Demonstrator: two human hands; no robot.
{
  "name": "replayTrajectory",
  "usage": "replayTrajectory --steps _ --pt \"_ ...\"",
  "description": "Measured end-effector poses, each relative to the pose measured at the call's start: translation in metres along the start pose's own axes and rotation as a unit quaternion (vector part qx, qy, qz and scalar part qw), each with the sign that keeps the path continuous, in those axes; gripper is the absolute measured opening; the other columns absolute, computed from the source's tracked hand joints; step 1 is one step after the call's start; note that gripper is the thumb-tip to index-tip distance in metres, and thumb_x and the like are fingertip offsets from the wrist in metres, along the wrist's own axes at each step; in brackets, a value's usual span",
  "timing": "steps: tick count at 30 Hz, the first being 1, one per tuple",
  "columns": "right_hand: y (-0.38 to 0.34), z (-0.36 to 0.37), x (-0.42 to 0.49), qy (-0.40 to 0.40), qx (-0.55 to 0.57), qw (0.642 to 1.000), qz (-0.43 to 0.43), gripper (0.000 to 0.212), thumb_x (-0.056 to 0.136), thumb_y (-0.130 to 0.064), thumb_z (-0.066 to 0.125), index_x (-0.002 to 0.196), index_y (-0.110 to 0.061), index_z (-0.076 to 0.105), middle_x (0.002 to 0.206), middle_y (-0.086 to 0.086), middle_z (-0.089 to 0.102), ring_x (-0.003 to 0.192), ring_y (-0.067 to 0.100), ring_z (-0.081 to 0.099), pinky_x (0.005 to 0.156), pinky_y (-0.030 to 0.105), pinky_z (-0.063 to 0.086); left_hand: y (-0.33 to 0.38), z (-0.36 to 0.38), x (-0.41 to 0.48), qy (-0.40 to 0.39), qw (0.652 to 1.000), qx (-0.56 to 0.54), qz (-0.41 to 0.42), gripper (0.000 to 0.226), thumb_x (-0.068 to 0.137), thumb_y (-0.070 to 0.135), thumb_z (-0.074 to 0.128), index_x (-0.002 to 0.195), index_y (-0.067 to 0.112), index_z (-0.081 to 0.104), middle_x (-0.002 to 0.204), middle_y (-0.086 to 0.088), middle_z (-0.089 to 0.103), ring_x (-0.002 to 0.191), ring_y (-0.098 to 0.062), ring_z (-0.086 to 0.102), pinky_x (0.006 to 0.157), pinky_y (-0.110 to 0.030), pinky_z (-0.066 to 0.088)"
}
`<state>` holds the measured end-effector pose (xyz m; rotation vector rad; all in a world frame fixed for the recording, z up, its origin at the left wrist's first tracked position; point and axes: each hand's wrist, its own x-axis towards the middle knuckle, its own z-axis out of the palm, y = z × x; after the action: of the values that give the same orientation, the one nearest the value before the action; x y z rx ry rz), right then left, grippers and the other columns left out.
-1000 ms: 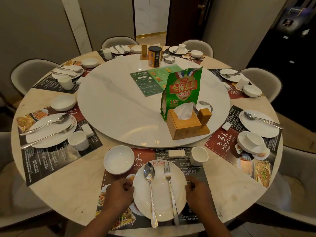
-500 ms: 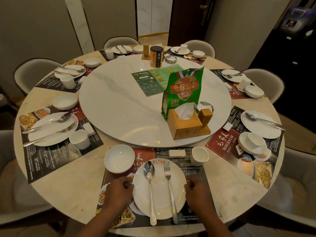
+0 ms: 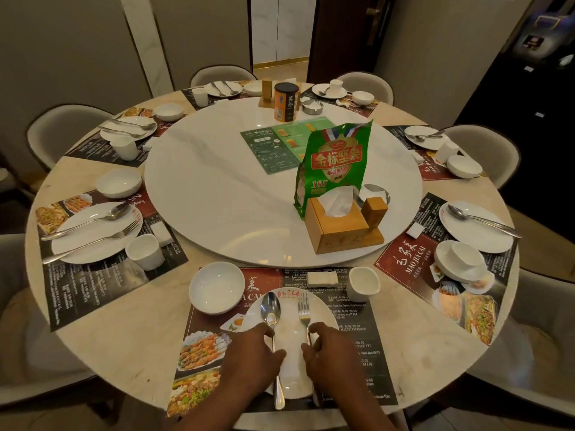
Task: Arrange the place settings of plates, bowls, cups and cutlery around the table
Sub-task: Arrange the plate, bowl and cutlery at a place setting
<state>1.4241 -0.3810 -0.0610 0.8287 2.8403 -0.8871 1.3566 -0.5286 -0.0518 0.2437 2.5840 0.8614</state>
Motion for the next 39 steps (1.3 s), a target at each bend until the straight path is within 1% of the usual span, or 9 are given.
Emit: replayTrajectory --steps 3,7,11,18,25,29,33,36,39 --pt "0.000 0.003 0.001 -0.003 0.001 1.000 0.002 0.039 0.086 -0.042 0.065 0.123 -0.031 0.060 0.099 -0.009 0.071 0.088 0.006 0.065 0.083 0.024 0.054 -0.001 0.001 0.001 -0.008 1.000 0.019 -0.002 0.039 0.073 0.041 0.078 0.109 0.037 0.064 0.082 0.009 0.073 0.077 -0.005 0.067 0.079 -0.030 0.058" --pt "-0.001 0.003 0.002 -0.014 0.027 0.999 0.015 0.035 0.087 -0.037 0.066 0.121 -0.030 0.062 0.095 -0.008 0.073 0.084 0.006 0.067 0.083 0.022 0.053 -0.001 -0.003 -0.001 -0.009 1.000 0.014 -0.004 0.039 0.078 0.030 0.076 0.115 0.035 0.064 0.085 0.009 0.074 0.078 -0.006 0.067 0.082 -0.028 0.057" --pt "0.000 0.001 0.002 -0.017 0.051 0.998 0.020 0.033 0.088 -0.035 0.067 0.120 -0.030 0.063 0.091 -0.007 0.074 0.075 0.004 0.064 0.076 0.017 0.049 0.000 -0.006 0.001 -0.011 1.000 0.012 -0.006 0.040 0.078 0.028 0.075 0.117 0.035 0.065 0.081 0.009 0.074 0.076 -0.005 0.068 0.084 -0.028 0.057" --pt "-0.002 0.005 0.006 -0.016 0.071 0.997 0.039 0.029 0.086 -0.034 0.068 0.114 -0.030 0.065 0.080 -0.007 0.073 0.071 0.004 0.066 0.072 0.021 0.055 -0.001 -0.007 0.001 -0.011 1.000 0.004 -0.007 0.039 0.079 0.028 0.075 0.116 0.034 0.065 0.081 0.010 0.074 0.074 -0.005 0.067 0.081 -0.025 0.056" --pt "-0.002 0.006 0.006 -0.018 0.090 0.994 0.057 0.028 0.087 -0.033 0.068 0.114 -0.031 0.064 0.076 -0.009 0.071 0.066 0.001 0.064 0.064 0.013 0.049 -0.002 -0.006 0.002 -0.011 1.000 0.008 -0.011 0.040 0.078 0.028 0.076 0.116 0.035 0.065 0.082 0.010 0.074 0.074 -0.005 0.067 0.081 -0.027 0.057" --pt "-0.003 0.004 0.005 -0.017 0.097 0.993 0.059 0.030 0.087 -0.033 0.069 0.117 -0.029 0.064 0.073 -0.011 0.068 0.063 -0.001 0.061 0.058 0.005 0.037 -0.003 -0.005 0.003 -0.011 1.000 0.007 -0.010 0.040 0.079 0.029 0.075 0.117 0.035 0.064 0.085 0.010 0.074 0.076 -0.004 0.067 0.083 -0.026 0.057" --pt "-0.004 0.001 0.005 -0.018 0.098 0.993 0.057 0.034 0.087 -0.035 0.069 0.120 -0.028 0.062 0.070 -0.011 0.066 0.064 -0.001 0.061 0.061 0.007 0.040 -0.005 -0.003 0.004 -0.007 1.000 -0.005 -0.005 0.039 0.079 0.030 0.075 0.116 0.035 0.064 0.082 0.010 0.074 0.075 -0.004 0.067 0.081 -0.025 0.057" --pt "-0.002 -0.004 0.003 -0.006 0.088 0.995 0.051 0.034 0.089 -0.037 0.066 0.121 -0.027 0.061 0.073 -0.011 0.068 0.067 -0.001 0.061 0.064 0.011 0.043 -0.007 -0.006 0.004 0.023 1.000 -0.013 0.001 0.033 0.083 0.032 0.073 0.115 0.033 0.064 0.080 0.012 0.073 0.073 -0.003 0.065 0.077 -0.022 0.055" --pt "0.007 -0.013 0.000 0.049 0.083 0.994 0.057 0.031 0.089 -0.035 0.065 0.118 -0.026 0.063 0.088 -0.013 0.063 0.077 0.001 0.059 0.066 0.012 0.044 -0.013 -0.012 0.005 0.090 0.996 -0.023 -0.009 0.029 0.083 0.028 0.072 0.112 0.028 0.066 0.085 0.011 0.069 0.073 -0.004 0.062 0.074 -0.021 0.054"
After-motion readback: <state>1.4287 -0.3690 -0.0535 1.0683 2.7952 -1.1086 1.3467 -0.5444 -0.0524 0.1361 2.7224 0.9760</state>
